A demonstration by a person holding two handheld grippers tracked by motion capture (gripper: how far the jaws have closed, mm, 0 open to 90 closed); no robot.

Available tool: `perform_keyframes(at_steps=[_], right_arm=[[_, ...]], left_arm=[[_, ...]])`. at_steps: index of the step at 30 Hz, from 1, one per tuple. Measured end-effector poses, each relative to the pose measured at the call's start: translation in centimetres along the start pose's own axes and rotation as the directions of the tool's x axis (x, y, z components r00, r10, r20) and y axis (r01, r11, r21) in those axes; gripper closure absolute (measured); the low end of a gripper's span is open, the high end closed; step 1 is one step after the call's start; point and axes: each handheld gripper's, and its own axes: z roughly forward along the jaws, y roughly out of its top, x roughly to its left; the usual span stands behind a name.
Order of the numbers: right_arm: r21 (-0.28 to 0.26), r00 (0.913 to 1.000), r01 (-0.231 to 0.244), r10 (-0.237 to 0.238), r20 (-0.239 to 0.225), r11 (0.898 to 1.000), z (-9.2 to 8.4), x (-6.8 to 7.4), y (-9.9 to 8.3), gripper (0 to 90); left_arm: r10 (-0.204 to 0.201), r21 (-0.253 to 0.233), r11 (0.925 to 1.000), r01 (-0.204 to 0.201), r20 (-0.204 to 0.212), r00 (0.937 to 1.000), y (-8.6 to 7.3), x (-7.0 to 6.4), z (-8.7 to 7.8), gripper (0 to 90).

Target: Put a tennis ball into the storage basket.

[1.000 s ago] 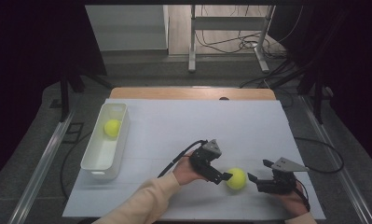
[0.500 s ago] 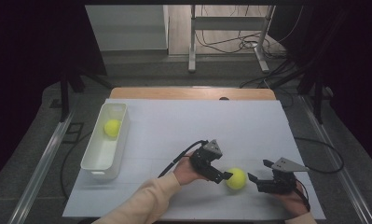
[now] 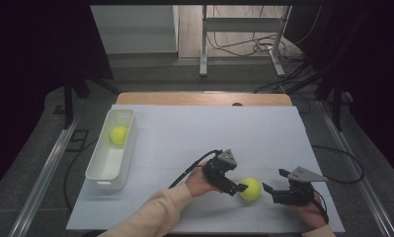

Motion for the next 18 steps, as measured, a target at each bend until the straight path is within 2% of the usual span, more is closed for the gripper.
perform_keyframes(at_steps=[4,9,18], right_arm=[[0.000,1.0000,0.000,0.000,0.000,1.000,0.0,0.0,0.0,15.9],[0.000,1.0000,0.000,0.000,0.001,1.000,0.0,0.0,0.0,15.9],[0.000,1.0000,-0.003,0.003,0.004,1.000,0.0,0.0,0.0,15.9]], left_arm=[[0.003,0.027,0.9996,-0.004,0.018,0.9998,0.0,-0.1,0.6,13.7],[-0.002,0.036,0.9994,0.001,0.035,0.9994,0.1,-0.4,1.3,12.7],[0.026,0.076,0.9967,-0.030,0.055,0.9982,0.3,-1.0,2.6,11.1]])
